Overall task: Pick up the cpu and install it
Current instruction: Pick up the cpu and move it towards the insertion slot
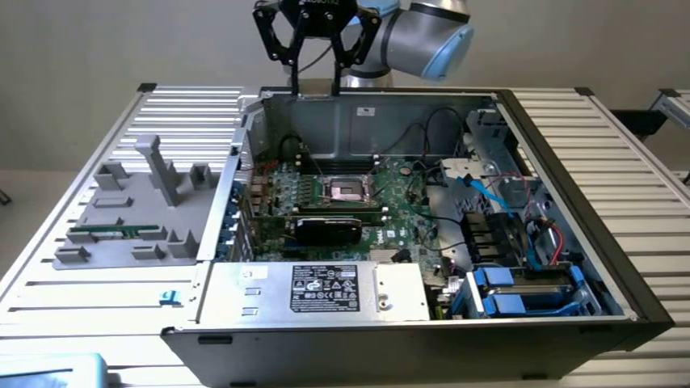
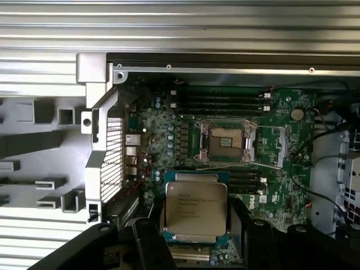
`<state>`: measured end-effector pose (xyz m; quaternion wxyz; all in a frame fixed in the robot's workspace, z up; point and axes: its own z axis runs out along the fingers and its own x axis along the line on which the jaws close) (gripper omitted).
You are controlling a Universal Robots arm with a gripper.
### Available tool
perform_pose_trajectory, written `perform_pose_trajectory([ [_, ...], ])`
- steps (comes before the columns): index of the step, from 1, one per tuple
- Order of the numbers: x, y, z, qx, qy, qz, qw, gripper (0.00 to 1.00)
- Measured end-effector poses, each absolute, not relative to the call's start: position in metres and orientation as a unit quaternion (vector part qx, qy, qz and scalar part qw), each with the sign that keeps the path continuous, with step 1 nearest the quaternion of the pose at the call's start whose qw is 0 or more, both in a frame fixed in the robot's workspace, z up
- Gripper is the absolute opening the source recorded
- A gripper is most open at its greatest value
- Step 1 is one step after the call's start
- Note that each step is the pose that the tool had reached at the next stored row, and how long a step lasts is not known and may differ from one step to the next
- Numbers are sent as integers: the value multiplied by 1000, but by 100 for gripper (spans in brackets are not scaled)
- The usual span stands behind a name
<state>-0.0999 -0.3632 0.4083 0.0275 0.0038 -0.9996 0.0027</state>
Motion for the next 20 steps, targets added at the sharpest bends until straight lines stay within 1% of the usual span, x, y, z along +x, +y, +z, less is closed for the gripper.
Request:
perform_pose_trajectory([
  [6, -94, -362, 407, -5, -1000, -2, 27, 55],
  [20, -86, -346, 399, -12, -1000, -3, 27, 55],
])
